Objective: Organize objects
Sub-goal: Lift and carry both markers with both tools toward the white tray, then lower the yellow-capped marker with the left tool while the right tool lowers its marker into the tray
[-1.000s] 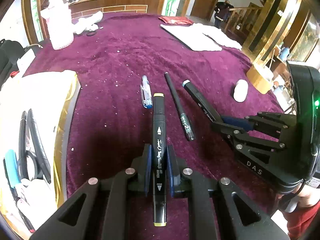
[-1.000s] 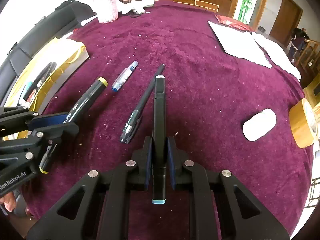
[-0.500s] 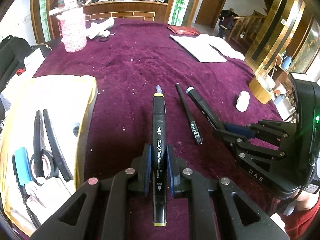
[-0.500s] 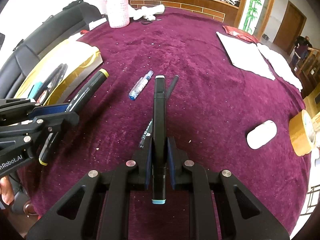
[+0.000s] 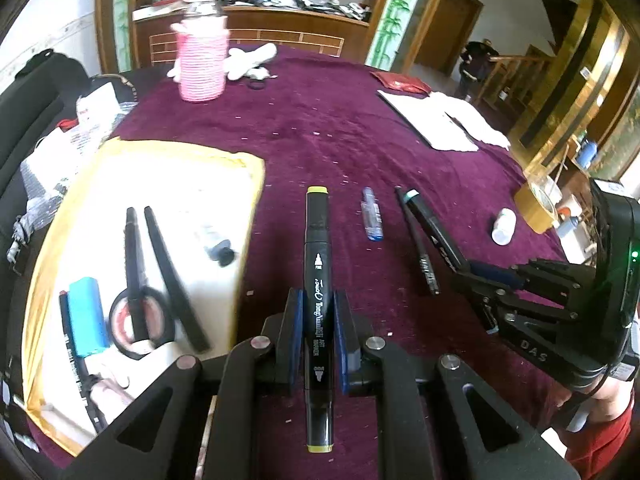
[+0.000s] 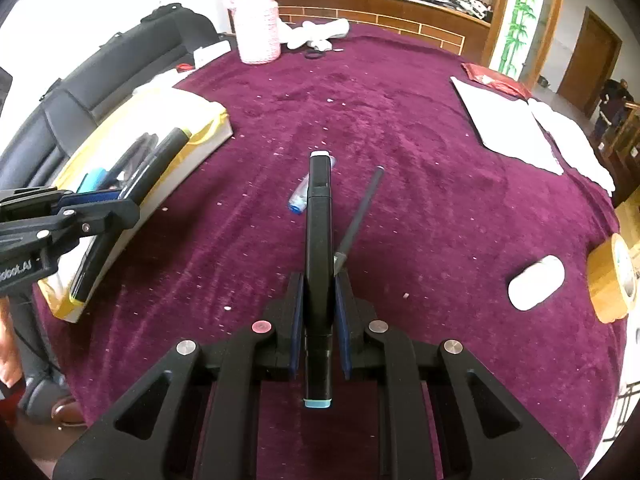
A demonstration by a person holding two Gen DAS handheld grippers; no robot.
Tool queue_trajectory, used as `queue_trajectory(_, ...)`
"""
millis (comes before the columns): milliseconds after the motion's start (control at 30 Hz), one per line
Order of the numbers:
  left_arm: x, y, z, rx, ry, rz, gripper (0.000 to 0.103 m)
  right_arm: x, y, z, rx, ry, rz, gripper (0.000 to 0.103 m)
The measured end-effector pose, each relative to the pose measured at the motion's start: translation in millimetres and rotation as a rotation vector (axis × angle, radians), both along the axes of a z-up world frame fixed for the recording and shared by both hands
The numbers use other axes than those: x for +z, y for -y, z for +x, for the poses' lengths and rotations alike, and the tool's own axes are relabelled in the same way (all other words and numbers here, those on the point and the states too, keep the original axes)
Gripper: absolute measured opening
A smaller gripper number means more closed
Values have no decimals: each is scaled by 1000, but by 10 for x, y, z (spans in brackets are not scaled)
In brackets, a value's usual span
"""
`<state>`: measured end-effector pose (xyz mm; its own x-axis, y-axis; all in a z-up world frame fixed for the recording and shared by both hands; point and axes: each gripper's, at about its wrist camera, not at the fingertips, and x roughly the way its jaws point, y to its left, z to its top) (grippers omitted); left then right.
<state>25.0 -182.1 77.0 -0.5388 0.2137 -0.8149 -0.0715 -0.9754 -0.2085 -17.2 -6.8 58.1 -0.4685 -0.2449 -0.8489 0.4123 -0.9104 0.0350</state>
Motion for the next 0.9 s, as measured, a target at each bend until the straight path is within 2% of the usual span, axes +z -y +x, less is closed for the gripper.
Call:
queue_trajectory(333,42,631,66,129,10,10,13,108,234,2,81,42,-99,15)
queue_trajectory(633,42,1157,146,237,22,-6,13,107,503,-8,136,53,-114,15)
queue_trajectory(900,-161,1441,171,288,70,-5,13,93,739,-1,184,67,-122,15)
